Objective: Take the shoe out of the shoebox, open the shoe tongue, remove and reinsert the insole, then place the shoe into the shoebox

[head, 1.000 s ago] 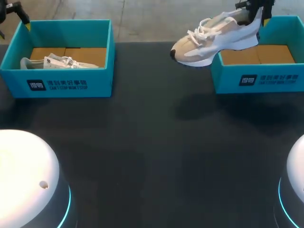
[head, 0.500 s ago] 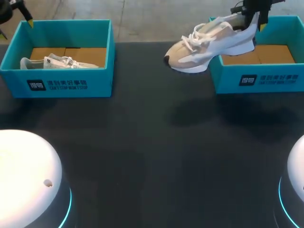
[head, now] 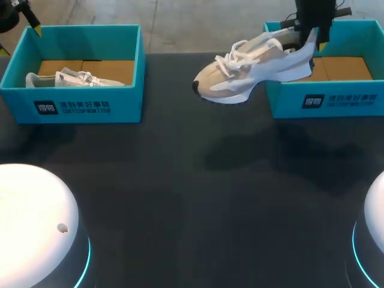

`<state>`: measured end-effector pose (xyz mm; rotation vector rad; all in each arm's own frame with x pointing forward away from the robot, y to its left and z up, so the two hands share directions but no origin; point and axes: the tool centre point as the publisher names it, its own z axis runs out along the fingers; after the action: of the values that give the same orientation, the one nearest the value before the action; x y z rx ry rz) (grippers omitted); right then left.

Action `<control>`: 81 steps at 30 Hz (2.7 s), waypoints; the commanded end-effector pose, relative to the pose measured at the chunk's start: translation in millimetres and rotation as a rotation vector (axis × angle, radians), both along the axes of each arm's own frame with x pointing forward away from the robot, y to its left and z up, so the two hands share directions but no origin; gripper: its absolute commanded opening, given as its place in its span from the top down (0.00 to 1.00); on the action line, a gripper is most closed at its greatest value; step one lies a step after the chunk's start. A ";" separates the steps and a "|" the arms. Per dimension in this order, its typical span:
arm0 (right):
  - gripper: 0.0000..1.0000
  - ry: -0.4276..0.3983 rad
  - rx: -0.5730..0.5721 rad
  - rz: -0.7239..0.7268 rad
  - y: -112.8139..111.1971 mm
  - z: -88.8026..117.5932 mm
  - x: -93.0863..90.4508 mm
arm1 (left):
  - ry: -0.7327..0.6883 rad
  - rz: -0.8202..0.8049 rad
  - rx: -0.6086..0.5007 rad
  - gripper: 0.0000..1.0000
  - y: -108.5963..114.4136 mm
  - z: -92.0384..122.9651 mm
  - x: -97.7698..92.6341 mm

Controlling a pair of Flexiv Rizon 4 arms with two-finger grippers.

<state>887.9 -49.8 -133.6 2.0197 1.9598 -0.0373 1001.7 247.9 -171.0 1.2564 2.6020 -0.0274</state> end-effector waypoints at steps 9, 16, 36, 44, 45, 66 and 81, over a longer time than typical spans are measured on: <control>1.00 0.000 -0.005 0.007 31.1 -6.2 -33.8 | -0.025 0.146 -0.013 0.00 2.8 4.1 -34.0; 1.00 0.009 -0.012 0.021 50.0 -12.6 -50.6 | -0.022 0.275 -0.025 0.00 1.1 1.3 -44.7; 1.00 0.013 -0.013 -0.001 84.7 -24.7 -98.6 | -0.016 0.313 -0.012 0.00 -1.5 -1.9 -51.5; 1.00 0.013 0.002 0.006 105.5 -27.3 -119.4 | -0.016 0.313 -0.012 0.00 -1.5 -1.9 -51.5; 1.00 0.014 0.006 0.007 107.8 -28.3 -122.4 | -0.016 0.313 -0.012 0.00 -1.5 -1.9 -51.5; 1.00 0.070 -0.004 0.061 136.2 -46.5 -144.4 | -0.016 0.313 -0.012 0.00 -1.5 -1.9 -51.5; 1.00 0.070 -0.003 0.061 139.6 -49.5 -143.0 | -0.016 0.313 -0.012 0.00 -1.5 -1.9 -51.5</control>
<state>742.9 85.4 -181.1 1.9779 2.0608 -0.0969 951.7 246.5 -172.6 0.8295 2.7497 0.0201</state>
